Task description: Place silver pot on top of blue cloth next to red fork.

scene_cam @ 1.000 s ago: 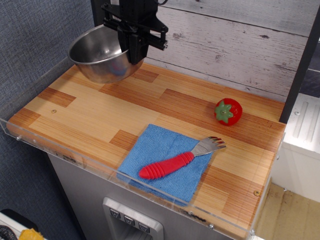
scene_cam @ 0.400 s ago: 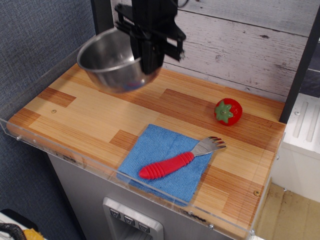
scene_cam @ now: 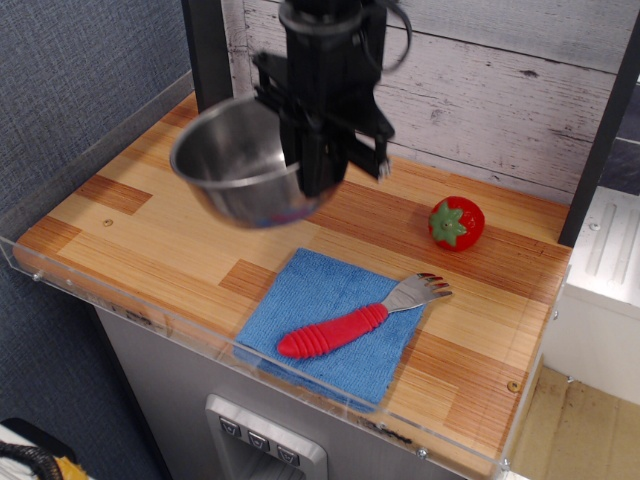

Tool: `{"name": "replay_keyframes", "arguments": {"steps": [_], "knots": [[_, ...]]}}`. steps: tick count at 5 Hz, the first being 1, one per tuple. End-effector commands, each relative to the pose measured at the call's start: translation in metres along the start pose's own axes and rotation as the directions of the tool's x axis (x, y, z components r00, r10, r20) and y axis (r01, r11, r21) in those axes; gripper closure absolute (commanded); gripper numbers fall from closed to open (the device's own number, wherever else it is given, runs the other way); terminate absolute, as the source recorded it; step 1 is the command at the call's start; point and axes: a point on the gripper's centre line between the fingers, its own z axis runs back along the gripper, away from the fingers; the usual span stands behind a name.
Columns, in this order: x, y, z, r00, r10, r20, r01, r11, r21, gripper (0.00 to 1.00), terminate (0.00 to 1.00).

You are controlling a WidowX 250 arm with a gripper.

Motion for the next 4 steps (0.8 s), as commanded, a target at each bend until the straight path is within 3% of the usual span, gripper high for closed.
{"name": "replay_keyframes", "arguments": {"steps": [1, 4], "knots": [[-0.004, -0.019, -0.002, 0.998, -0.062, 0.026, 0.062, 0.998, -0.002, 1.00, 0.00], [-0.007, -0.036, -0.053, 0.990, -0.131, -0.055, 0.133, 0.991, 0.022, 1.00, 0.00]]}}
